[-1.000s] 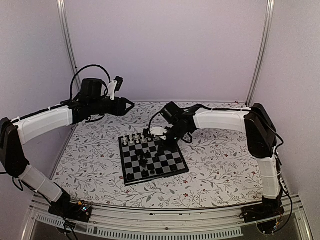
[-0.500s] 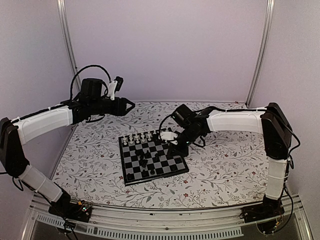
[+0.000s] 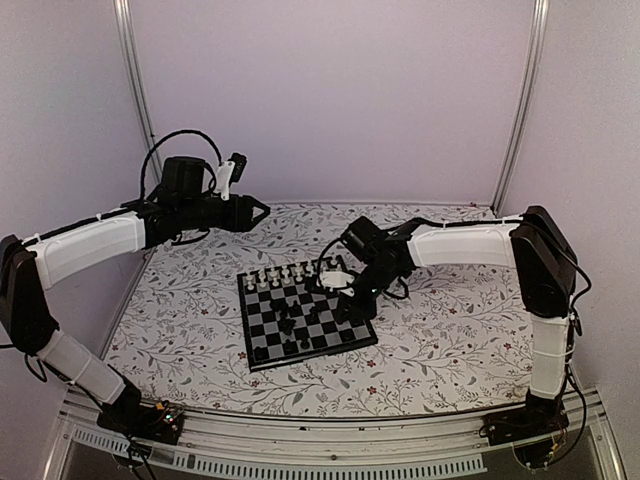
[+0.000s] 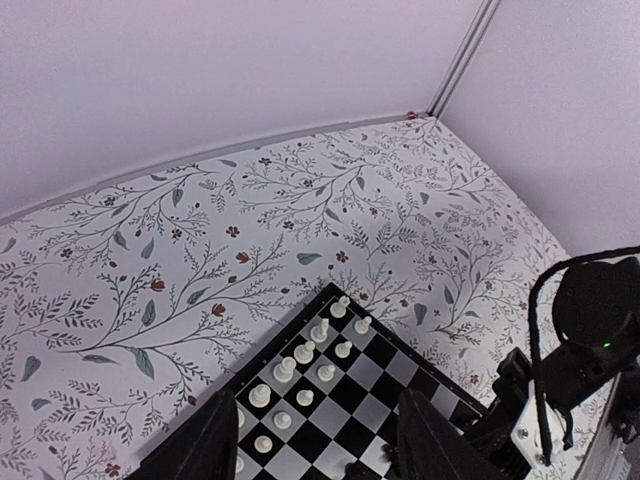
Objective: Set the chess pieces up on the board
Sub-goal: Place the chess piece on the chessboard.
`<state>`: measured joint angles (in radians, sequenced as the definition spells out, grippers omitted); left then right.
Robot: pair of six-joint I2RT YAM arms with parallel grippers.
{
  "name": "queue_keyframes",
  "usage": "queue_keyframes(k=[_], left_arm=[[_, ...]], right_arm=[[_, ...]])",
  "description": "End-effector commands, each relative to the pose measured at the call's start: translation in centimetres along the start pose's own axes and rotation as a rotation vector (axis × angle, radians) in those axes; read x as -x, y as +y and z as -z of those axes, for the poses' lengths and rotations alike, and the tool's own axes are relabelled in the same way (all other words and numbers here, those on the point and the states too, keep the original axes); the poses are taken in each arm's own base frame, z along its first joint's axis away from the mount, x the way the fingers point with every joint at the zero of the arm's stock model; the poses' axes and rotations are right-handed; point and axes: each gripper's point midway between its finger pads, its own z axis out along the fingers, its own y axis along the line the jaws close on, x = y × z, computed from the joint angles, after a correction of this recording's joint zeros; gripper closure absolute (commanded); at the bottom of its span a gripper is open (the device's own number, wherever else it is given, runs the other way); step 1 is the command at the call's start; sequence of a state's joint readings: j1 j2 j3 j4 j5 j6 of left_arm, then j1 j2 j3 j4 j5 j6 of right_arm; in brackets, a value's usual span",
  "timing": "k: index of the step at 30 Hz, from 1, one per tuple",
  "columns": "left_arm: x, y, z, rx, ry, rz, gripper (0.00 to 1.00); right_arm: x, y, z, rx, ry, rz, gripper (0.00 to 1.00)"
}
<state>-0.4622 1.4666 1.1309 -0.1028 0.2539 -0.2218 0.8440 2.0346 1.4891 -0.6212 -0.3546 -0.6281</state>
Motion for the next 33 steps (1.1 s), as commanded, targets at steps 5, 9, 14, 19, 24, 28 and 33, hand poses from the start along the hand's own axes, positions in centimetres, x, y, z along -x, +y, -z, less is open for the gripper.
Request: queue_keyframes(k=[5,9,14,19,24,28,33], left_arm=[[1.1,0.3,0.3,0.006,-0.025,0.001,0.44],[1.1,0.3,0.3,0.006,-0.024,0.000,0.44],[1.0,0.3,0.3,0.006,-0.023,0.001,0.43],[1.0,0.3,0.3,0.006,-0.023,0.001,0.44],[1.1,0.3,0.3,0.005,-0.025,0.000,0.44],[1.0,0.3,0.3,0.006,-0.023,0.000,0.44],[1.0,0.4,0.3,0.007,-0.023,0.001,0.43]], right_arm=[[-1.3,0.4,-1.2,0.034,0.041,-0.004,0.99],[-1.5,0.3,-1.4,0.029,0.047,-0.006,0.98],[-1.8,0.2,-1.7,0.026,0.058,-0.010,0.94],[-1.6,0.0,-1.3,0.013,0.058,-0.010,0.88],[-0.1,-0.2,0.1,0.002,0.021,0.000,0.79],[1.6,-0.1,1.2,0.017,-0.018,0.006,0.75],[3.0,-0.9,1.5,0.001,-0.039,0.016,0.74]])
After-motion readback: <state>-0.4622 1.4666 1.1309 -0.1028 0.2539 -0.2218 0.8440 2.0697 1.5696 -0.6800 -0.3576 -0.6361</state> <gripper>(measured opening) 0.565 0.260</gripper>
